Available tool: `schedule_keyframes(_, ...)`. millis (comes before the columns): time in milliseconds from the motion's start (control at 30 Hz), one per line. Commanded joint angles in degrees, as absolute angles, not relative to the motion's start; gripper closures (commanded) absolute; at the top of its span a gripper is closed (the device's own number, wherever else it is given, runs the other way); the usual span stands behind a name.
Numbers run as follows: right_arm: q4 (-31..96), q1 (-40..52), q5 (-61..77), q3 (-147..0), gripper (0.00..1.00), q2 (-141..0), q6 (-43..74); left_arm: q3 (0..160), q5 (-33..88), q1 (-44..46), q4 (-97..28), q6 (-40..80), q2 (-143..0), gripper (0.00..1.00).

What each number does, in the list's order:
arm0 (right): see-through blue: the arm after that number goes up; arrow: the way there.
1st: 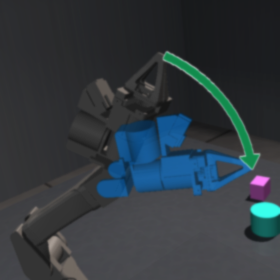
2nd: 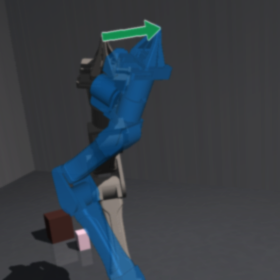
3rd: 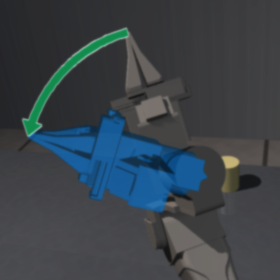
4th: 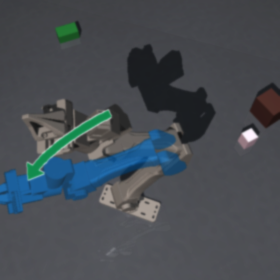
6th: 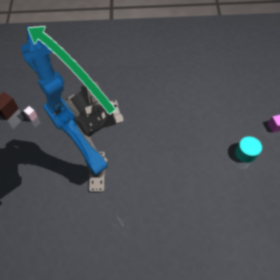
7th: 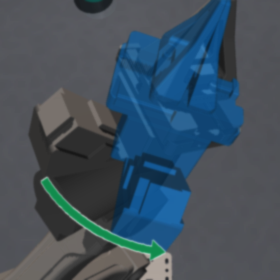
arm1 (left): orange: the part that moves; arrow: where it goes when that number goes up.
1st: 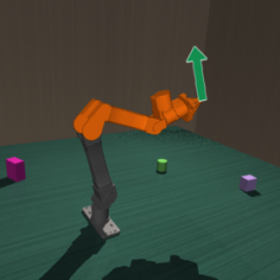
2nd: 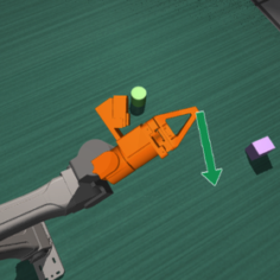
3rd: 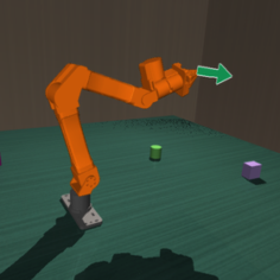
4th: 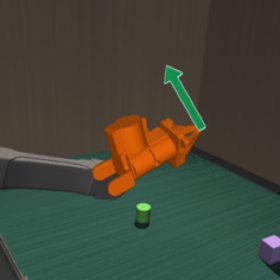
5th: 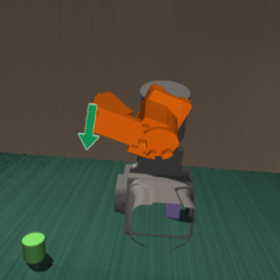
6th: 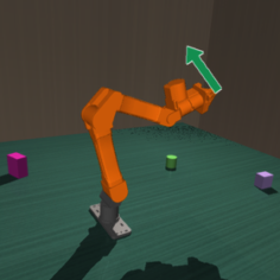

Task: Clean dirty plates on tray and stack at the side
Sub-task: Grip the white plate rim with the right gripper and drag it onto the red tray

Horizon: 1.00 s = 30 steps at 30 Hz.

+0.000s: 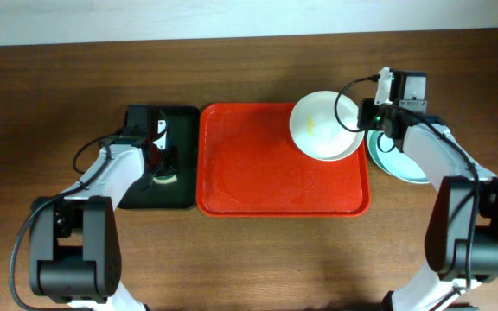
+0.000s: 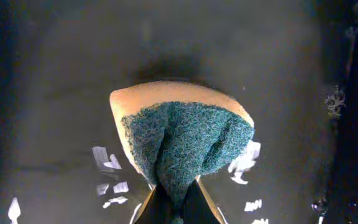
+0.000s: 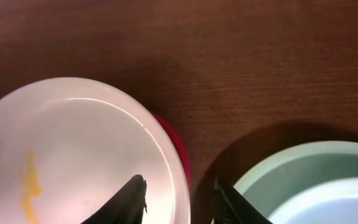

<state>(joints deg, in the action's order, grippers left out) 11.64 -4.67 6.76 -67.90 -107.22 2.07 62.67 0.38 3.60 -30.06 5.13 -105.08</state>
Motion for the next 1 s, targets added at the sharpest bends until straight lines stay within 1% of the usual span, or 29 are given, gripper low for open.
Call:
schedule_keyframes(0,10.41,-4.47,6.68,-67.81,0.62,-111.5,1.69,62.37,-0.4,3.7,-29.23,4.21,-105.43,1.0)
schedule_keyframes(67,9.52,-4.47,6.7,-67.81,0.65,-113.32,1.69,62.33,-0.38,3.77,-28.88,4.21,-105.45,1.0)
schedule_keyframes(100,9.21,-4.47,6.68,-67.81,0.72,-113.82,1.69,62.28,-0.4,3.88,-28.86,4.21,-105.45,1.0)
schedule_keyframes(133,9.15,-4.47,6.66,-67.81,0.84,-113.99,1.69,62.28,-0.38,3.86,-28.84,4.21,-105.45,1.0)
schedule_keyframes(200,8.54,-4.47,6.7,-67.81,0.96,-113.99,1.72,62.26,-0.4,3.86,-28.75,4.21,-105.54,1.0)
schedule_keyframes(400,8.82,-4.45,8.12,-67.83,0.96,-112.18,1.93,62.28,-0.4,3.88,-28.45,4.21,-106.83,1.0)
schedule_keyframes(633,13.28,-2.09,10.33,-67.83,0.96,-103.35,1.91,62.28,-0.4,3.86,-28.45,4.21,-107.09,1.0)
schedule_keyframes(733,17.89,0.67,10.35,-67.83,0.96,-100.92,1.93,62.28,-0.4,3.86,-28.45,4.21,-107.09,1.0)
schedule_keyframes(900,29.58,6.11,10.33,-67.66,0.96,-100.88,1.98,62.28,-0.38,3.86,-28.38,4.21,-107.09,1.0)
schedule_keyframes(967,32.73,8.27,10.31,-67.48,0.96,-100.97,3.84,62.28,-0.38,3.86,-28.32,4.21,-107.09,1.0)
